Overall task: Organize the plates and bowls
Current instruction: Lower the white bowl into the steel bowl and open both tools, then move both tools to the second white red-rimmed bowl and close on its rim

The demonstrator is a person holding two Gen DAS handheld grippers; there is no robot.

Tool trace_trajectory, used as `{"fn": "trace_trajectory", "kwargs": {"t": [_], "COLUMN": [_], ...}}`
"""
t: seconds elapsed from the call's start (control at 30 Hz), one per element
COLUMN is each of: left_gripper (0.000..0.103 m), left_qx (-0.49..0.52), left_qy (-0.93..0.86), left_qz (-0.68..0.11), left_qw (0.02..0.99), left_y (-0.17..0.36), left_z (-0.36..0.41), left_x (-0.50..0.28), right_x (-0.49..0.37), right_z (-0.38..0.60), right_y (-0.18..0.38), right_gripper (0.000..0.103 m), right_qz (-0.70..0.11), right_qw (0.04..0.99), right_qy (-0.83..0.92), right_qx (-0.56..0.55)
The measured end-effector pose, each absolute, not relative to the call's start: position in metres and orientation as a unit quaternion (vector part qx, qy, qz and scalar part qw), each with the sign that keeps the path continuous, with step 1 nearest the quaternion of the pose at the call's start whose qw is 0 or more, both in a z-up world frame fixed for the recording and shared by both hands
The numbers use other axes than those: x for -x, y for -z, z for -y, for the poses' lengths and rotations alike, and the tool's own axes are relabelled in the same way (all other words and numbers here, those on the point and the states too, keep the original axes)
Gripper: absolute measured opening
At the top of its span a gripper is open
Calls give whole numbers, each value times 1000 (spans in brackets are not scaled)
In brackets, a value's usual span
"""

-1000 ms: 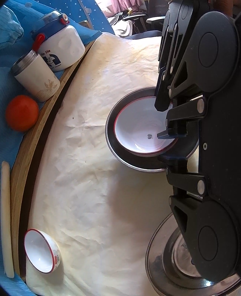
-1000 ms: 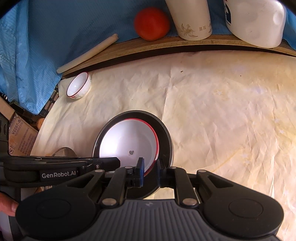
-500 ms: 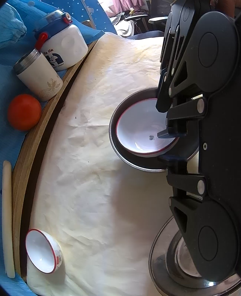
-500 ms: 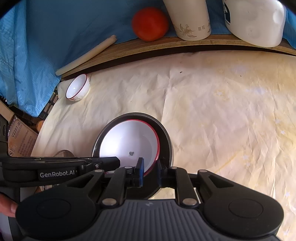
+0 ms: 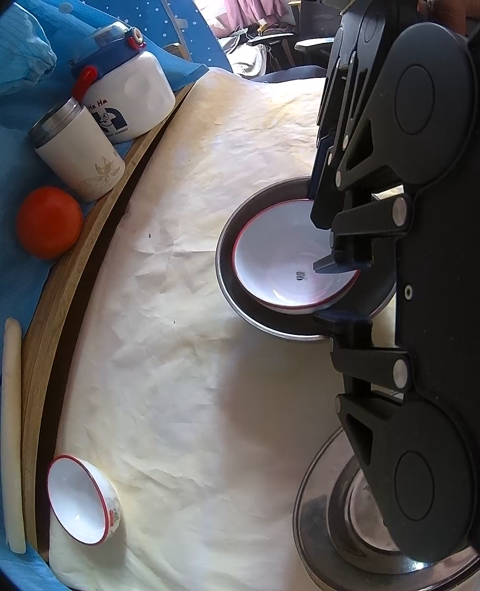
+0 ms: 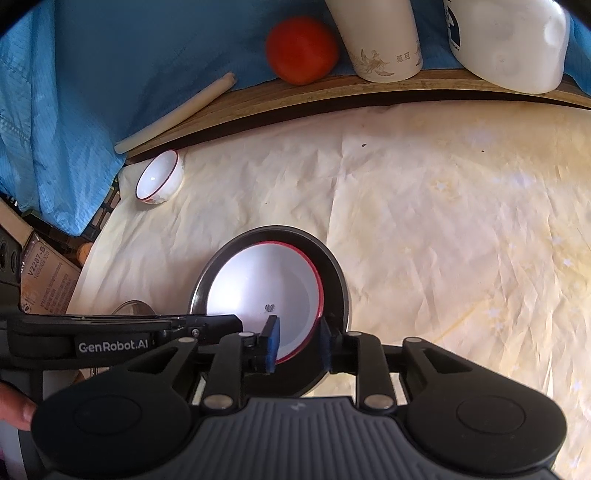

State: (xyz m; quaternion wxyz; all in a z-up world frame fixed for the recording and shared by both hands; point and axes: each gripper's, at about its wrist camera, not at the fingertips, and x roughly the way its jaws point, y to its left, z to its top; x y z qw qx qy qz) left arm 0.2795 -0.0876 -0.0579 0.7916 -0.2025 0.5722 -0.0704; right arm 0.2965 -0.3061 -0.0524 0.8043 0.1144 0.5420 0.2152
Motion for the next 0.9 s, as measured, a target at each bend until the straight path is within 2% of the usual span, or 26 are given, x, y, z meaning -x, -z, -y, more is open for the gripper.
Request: {"fn": "trace_trajectory", "kwargs": {"t": [0.1,0.23,0.4,0.47,0.53,0.6,0.77,0.87,0.9], "left_gripper": [25,32,36,55,59,61,82,92,93], "left_qx": [202,202,203,197,195,204,217,232,238], "left_qy": [71,72,71,58,47,39,2,-24,-34], "left_qz": [-569,-558,-545,-538,-530,-527,-512,-505,-503], "left_qw": [794,801,810,817,824,824,831,831,830], "left_y": [56,47,37,33,30,29,29,32,33], "left_z": [86,83,77,74,69,61,42,29,24], "left_x": [-279,-277,-276,-274,-274,-274,-273,-273,-273], "right_x": [-296,-293,-292,-291,-291,-293,-297,-300,-302], "right_z": [307,308,311,312,314,315,310,304,302], "right_y": [50,43,37,34,32,31,28,27,27], "right_gripper": [35,47,56,61,72,78,89,99,101], "right_qz": [-540,-530,-520,-515,-510,-507,-500,-493,-492], "right_qw": [805,810,816,820,823,824,827,830,830], "right_qy": [-217,-219,-219,-217,-216,-217,-222,-226,-228], "right_qx": [-117,-121,-125,-123,-125,-129,-129,-129,-129]}}
